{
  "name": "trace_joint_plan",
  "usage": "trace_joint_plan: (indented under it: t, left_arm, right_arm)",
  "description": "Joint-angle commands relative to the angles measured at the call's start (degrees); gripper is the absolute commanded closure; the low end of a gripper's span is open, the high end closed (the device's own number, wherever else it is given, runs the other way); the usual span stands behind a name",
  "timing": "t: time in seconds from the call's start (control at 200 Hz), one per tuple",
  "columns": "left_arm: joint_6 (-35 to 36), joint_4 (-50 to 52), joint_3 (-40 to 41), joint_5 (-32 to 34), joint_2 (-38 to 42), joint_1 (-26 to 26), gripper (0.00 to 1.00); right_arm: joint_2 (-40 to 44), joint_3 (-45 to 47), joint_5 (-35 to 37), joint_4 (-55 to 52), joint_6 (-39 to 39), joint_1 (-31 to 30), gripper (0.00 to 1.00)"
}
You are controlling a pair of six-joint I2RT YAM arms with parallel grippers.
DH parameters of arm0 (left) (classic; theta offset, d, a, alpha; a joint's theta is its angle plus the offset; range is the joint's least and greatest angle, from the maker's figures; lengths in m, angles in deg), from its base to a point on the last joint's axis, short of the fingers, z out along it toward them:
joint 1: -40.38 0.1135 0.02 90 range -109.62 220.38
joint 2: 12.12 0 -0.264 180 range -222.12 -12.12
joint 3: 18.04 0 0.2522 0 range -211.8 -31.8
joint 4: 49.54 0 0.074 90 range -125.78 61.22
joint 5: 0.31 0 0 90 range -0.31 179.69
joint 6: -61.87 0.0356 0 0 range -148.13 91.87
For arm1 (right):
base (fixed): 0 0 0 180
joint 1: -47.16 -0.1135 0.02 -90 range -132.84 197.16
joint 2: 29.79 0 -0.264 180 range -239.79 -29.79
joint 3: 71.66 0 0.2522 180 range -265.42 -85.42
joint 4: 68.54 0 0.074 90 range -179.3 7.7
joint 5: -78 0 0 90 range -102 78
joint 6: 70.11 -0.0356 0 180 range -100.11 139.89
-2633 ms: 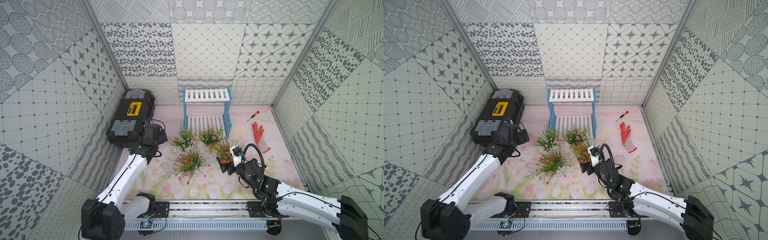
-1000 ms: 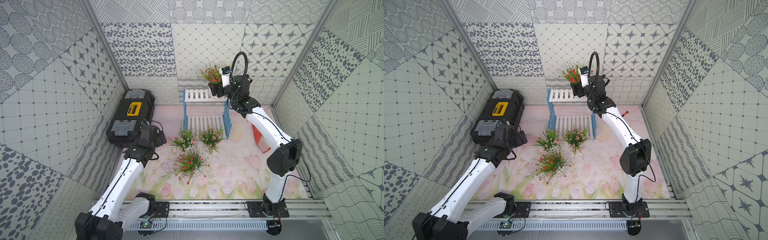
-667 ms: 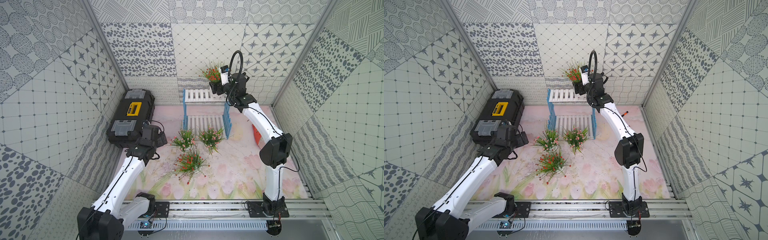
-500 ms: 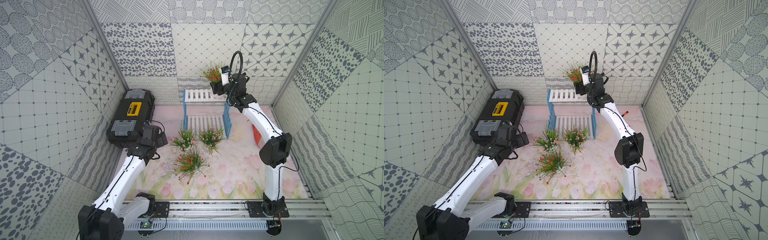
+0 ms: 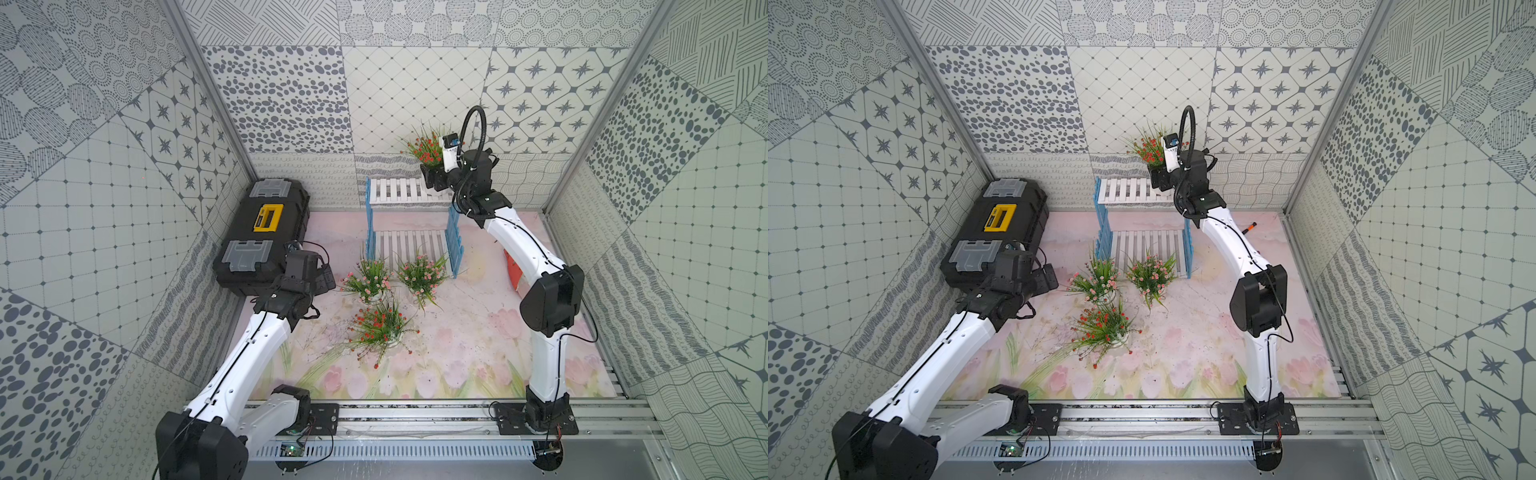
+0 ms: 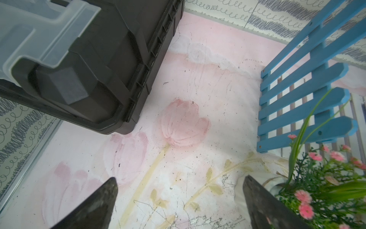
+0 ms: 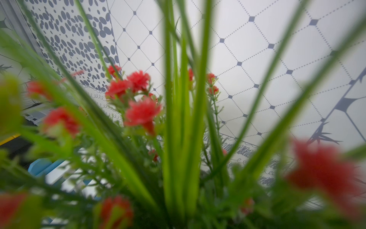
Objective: Place the baby's breath potted plants on the rack by color
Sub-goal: Place the baby's breath potted plant on the rack.
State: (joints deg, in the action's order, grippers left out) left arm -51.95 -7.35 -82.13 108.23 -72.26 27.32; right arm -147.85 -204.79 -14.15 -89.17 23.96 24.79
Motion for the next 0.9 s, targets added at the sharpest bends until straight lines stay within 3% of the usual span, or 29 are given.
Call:
trace_joint_plan:
  t: [0.0,0.2,0.29,0.505,0.896]
  left_arm:
    - [-0.01,-1.55,-0.04,-0.36,0.39,0.00,0.01]
    - [-0.27,-1.54,-0.10,-0.44,0.23,0.03,0.01]
    - [-0.39,-1.49,0.04,-0.68,0.02,0.03,0.01]
    - [-0.29,-1.37,0.09,-0.53,0.21,0.03,0.01]
    - [-0.53,-1.14,0.40,-1.23,0.12,-0.01,0.02]
  right_arm:
    - [3.82,2.48,0.77,6.06,0.84,0.22,0.33]
    - [4.90,3.96,0.59,6.90,1.19,0.23,0.35]
    - [4.97,4.44,1.14,7.26,1.22,0.22,0.28]
    - [6.90,7.38,1.53,10.00,1.29,0.22,0.30]
    - [7.58,9.22,2.07,11.33,1.20,0.15,0.09]
